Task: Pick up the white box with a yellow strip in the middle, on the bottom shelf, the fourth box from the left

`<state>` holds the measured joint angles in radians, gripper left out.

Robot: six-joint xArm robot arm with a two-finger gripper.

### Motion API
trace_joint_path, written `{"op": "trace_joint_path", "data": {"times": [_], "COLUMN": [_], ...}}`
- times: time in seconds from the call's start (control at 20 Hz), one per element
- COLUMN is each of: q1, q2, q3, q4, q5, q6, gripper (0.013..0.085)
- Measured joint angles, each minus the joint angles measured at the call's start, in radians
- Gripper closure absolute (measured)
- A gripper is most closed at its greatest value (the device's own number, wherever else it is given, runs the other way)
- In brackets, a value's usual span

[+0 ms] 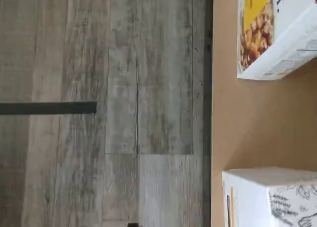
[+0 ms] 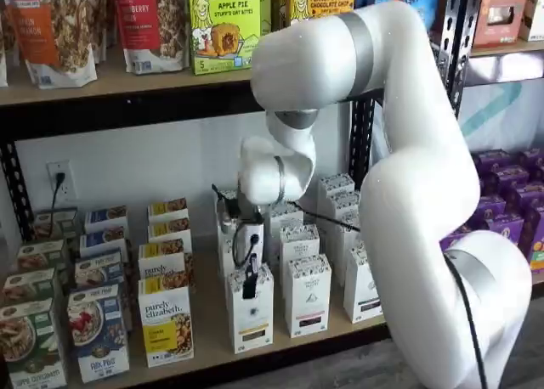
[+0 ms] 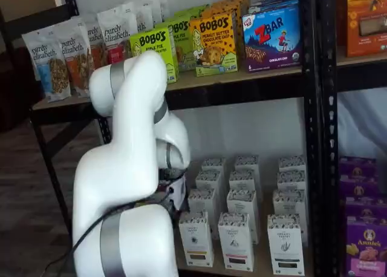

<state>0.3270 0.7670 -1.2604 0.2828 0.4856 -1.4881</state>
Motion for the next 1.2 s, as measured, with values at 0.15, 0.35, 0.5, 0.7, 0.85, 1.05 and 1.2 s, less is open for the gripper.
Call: {"op": "trace_joint_path", "data": {"times": [0.15,0.35,0.5,0.7,0.85,1.05,1.2], "q1": [-0.031,-0.061,-0.070,-0.074,-0.072,-0.072,-0.073], "q2": [0.024,0.049,0.065,0.088,0.106,0.132,0.154], "q3": [-0.036,-0.059,-0.066,-0.084,-0.099,-0.129,-0.155], "q4": [0.026,0.041,0.089,0.135,0.143,0.137,0.131], "q5": [0.050,0.046,0.014,-0.022,-0.036,-0.038,-0.034], "q6": [-0.050,-0.094,-0.148,-0.194,-0.200,-0.194,-0.189], "gripper": [0.0130,0.0130,0.0130,0.0130,0.0130,0.0130,0.0130]}}
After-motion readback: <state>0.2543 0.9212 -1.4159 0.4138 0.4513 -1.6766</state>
